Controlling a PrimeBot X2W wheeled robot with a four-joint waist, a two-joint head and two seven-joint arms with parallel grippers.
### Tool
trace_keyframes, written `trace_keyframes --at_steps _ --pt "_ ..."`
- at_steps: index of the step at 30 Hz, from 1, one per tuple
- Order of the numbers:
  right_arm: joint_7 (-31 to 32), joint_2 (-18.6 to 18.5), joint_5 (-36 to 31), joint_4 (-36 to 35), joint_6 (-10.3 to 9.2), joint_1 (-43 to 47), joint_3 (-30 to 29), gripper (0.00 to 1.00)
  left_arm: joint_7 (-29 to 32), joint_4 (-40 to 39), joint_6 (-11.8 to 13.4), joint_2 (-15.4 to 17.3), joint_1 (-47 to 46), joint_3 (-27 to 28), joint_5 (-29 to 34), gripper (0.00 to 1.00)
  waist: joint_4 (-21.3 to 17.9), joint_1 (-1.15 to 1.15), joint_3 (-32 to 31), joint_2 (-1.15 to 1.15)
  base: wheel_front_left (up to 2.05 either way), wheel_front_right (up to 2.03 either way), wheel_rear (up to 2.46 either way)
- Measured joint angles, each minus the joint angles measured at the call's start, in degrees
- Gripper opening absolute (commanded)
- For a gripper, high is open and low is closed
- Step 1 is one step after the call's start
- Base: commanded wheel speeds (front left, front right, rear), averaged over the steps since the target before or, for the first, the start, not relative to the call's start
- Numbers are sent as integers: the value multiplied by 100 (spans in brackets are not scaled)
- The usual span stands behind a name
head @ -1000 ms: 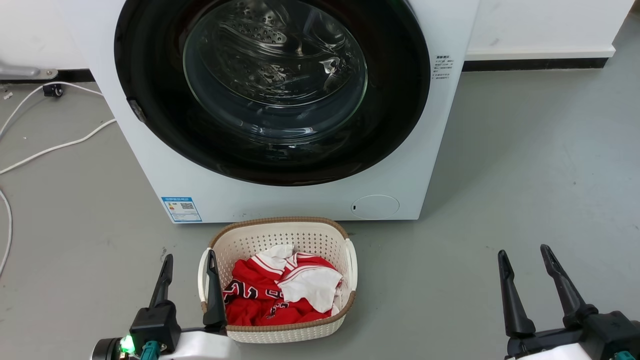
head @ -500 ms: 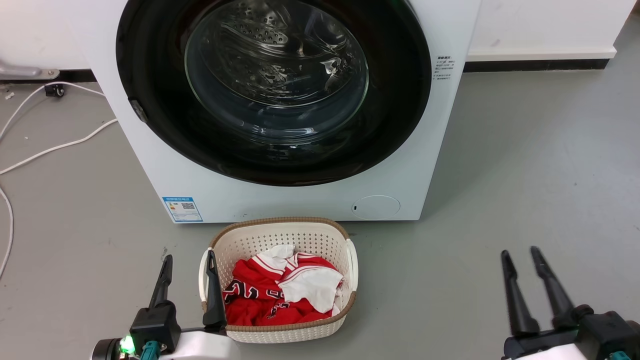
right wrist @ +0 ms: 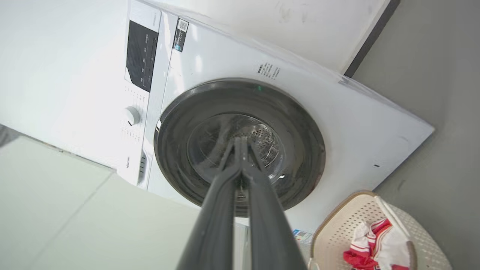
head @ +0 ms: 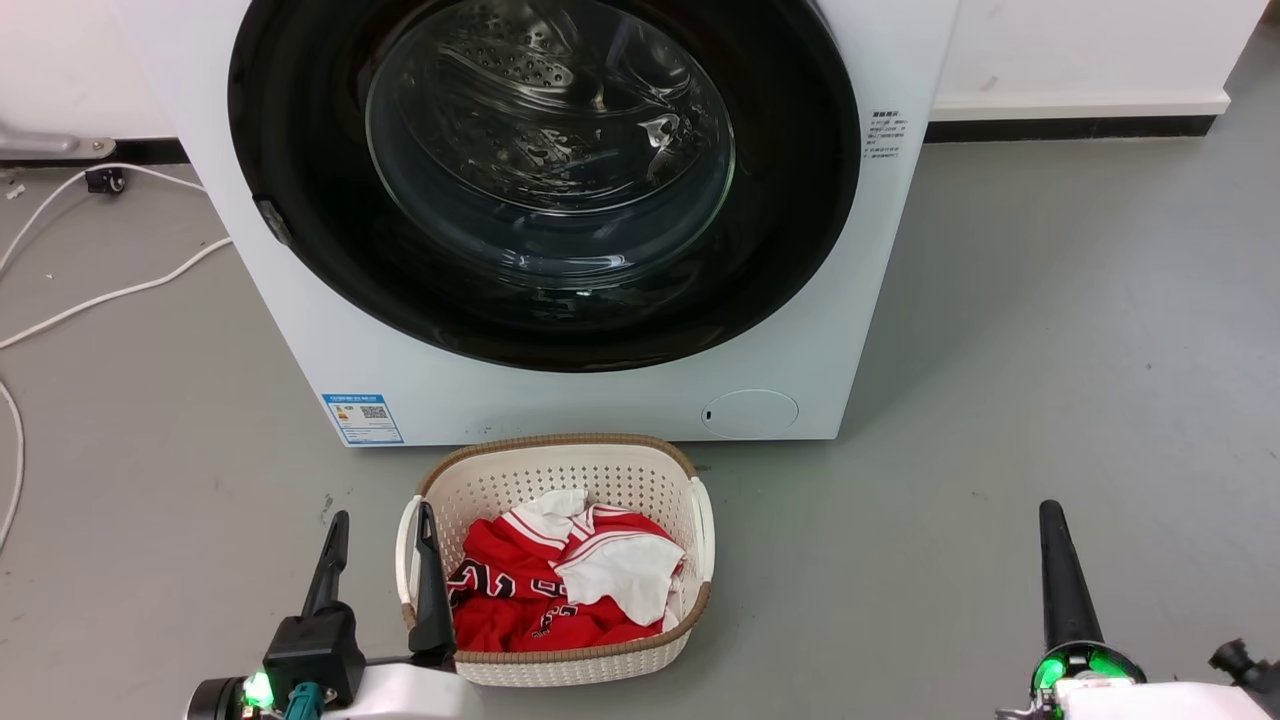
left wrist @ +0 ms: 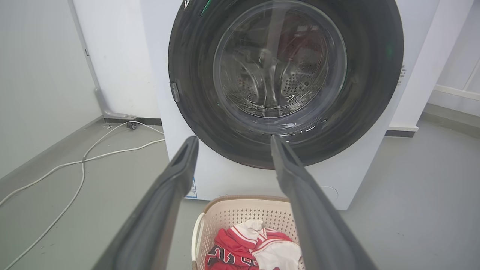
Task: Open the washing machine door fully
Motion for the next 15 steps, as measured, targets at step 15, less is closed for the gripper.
trace_keyframes --at_steps 15 --pt "1051 -81 3159 -639 0 159 -229 0 0 9 8 -1 -1 -4 2 100 10 0 24 0 0 0 0"
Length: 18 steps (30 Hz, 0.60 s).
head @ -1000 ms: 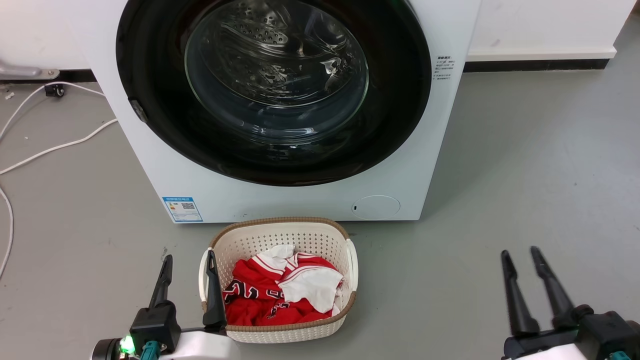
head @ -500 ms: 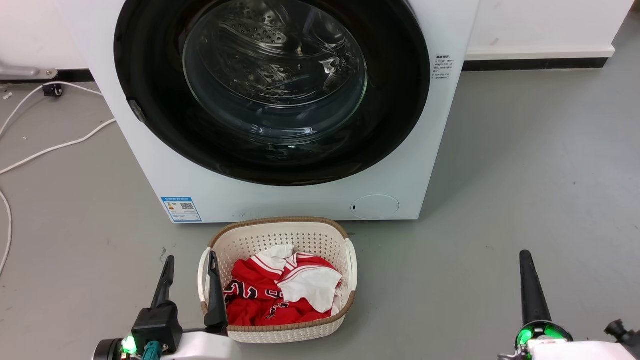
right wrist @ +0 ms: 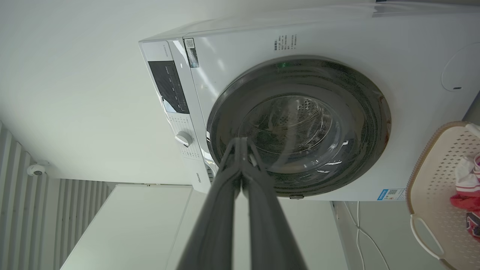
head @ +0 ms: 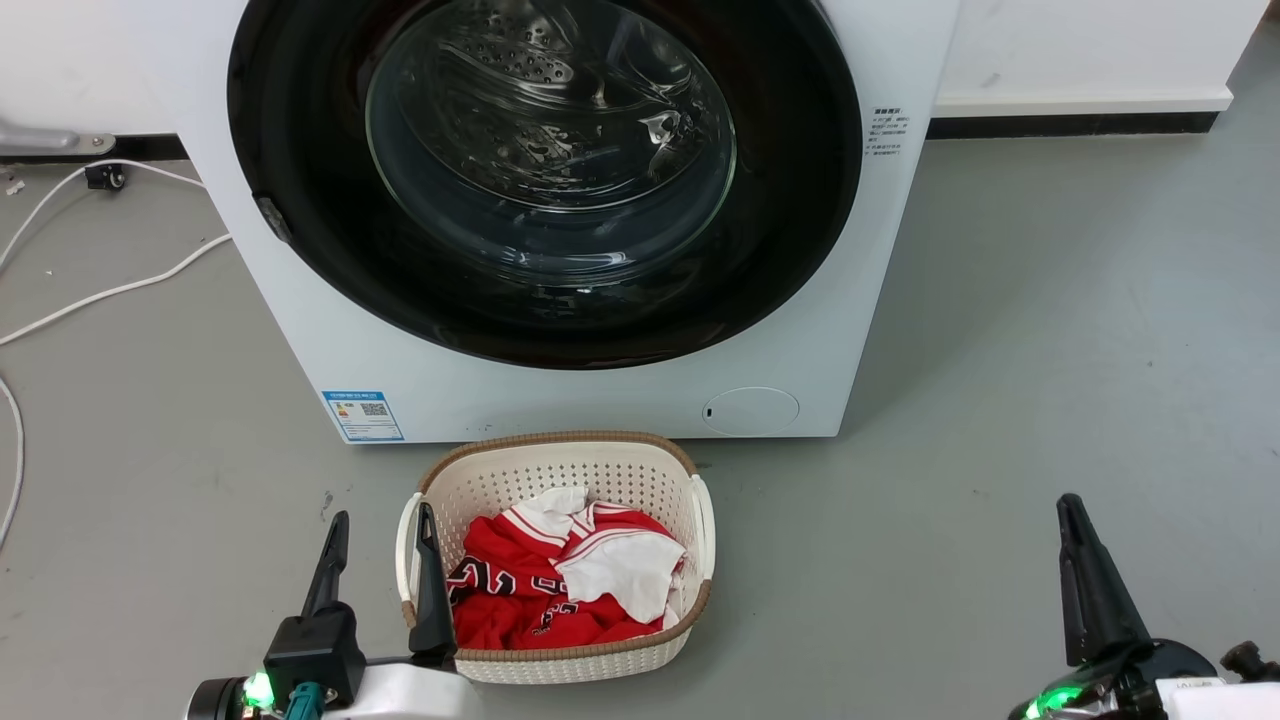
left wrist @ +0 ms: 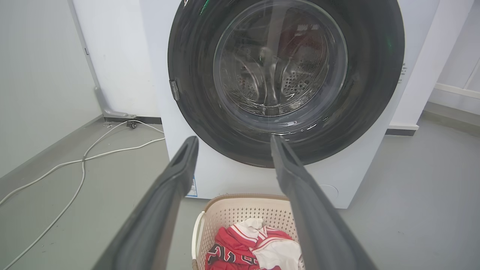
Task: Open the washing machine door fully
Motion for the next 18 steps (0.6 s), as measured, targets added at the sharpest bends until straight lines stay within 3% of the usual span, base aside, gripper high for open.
trace_keyframes --at_steps 6,18 --pt "257 -34 -247 67 0 78 -226 0 0 -1 9 0 0 -3 41 100 5 0 13 0 0 0 0" --pt "360 36 -448 91 0 58 -147 0 0 -13 45 0 -12 -2 98 100 38 0 137 0 0 0 0"
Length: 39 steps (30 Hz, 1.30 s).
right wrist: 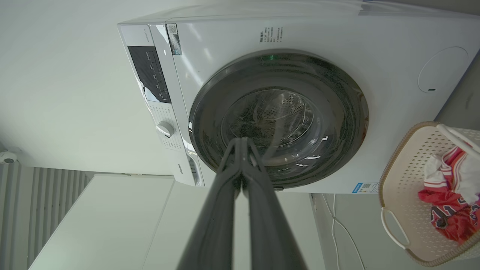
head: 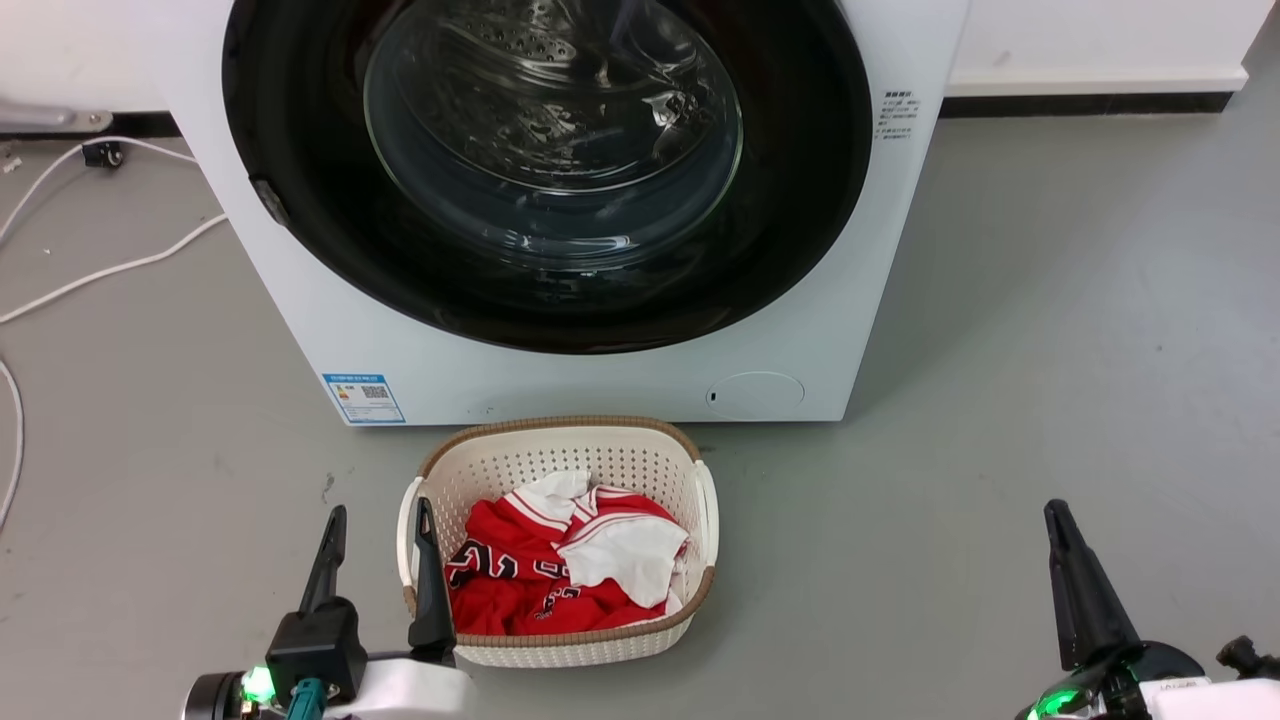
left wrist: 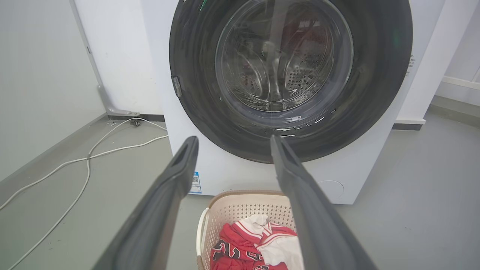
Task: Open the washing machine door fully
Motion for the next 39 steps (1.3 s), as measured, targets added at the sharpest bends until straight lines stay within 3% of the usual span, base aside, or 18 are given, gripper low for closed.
trace_keyframes --at_steps 6,10,22,30,39 --pt "45 12 -24 83 0 -367 -120 0 0 -42 34 0 -157 -15 3 100 18 0 210 0 0 0 0" --pt "44 -18 57 235 0 -828 -517 0 0 -52 12 1 -400 -93 48 100 72 0 437 0 0 0 0" --pt "655 -878 323 1390 0 -3143 -1384 0 -1 -176 -2 1 -1173 -230 82 100 271 0 1389 0 0 0 0" --pt "1184 -1383 378 2358 0 -4749 -1394 0 -1 -286 -4 -1 -1618 -342 74 100 377 1 2031 0 0 0 0" --pt "1838 -1758 209 3328 0 -6190 -934 0 -1 -382 52 1 -1941 -530 -12 100 598 1 2607 0 0 0 0"
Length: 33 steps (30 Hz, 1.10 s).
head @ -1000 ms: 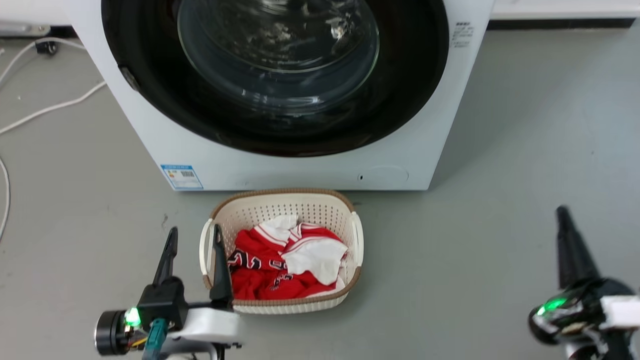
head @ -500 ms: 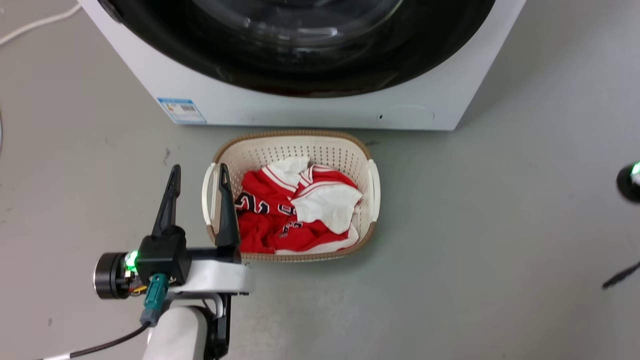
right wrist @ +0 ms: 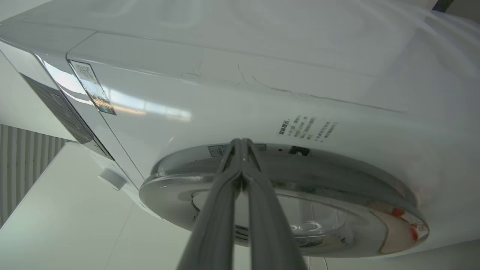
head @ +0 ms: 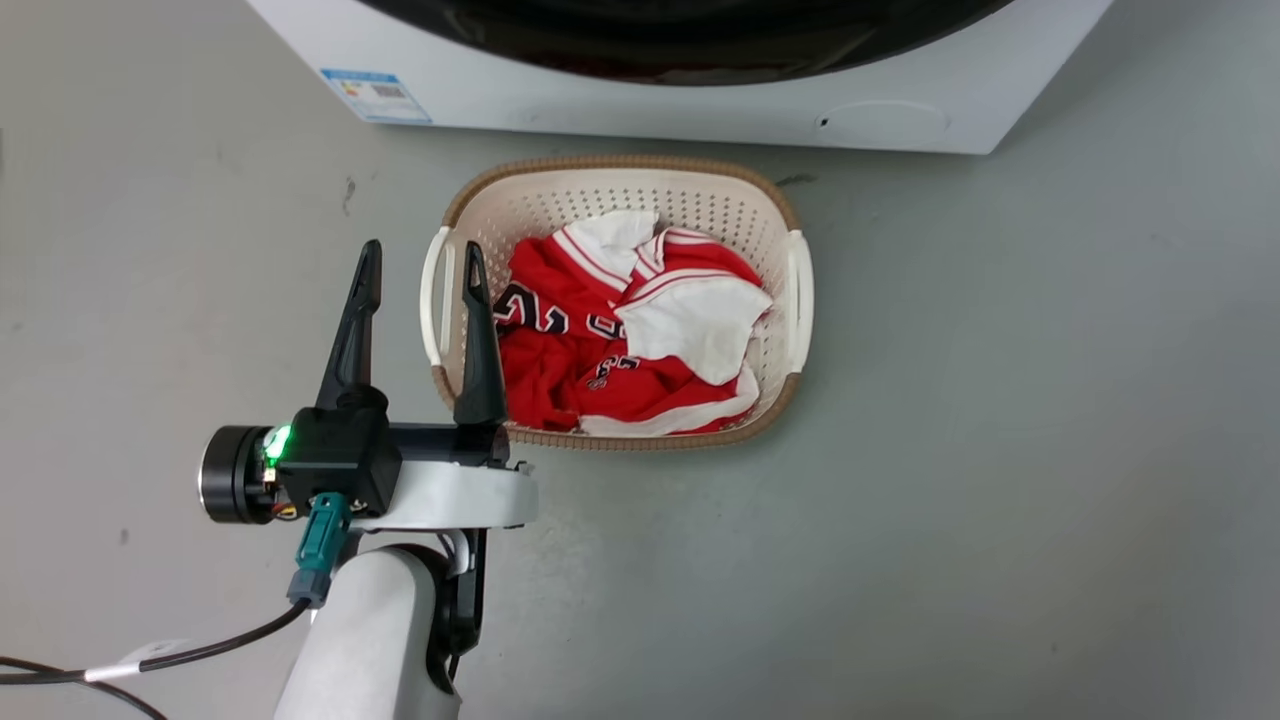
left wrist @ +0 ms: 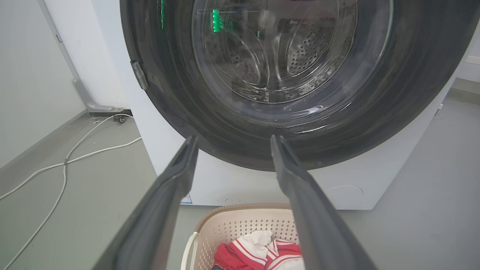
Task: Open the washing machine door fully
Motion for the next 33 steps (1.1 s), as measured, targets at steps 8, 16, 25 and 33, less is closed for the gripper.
trace_keyframes --at_steps 8,16,25,33 --pt "387 -183 -325 679 0 -1069 490 0 1 -47 81 0 -127 -147 -100 100 240 0 319 0 0 0 0" --pt "679 -172 -680 1132 0 -1723 971 0 0 -79 155 0 -218 -236 -191 100 409 0 586 0 0 0 0" --pt "946 -164 -781 1141 -1 -1663 1177 0 0 -26 193 0 -256 -265 -220 100 449 0 509 0 0 0 0" --pt "1215 -177 -699 748 -8 -1007 1250 0 1 12 197 -1 -136 -208 -189 100 381 -1 238 0 0 0 0"
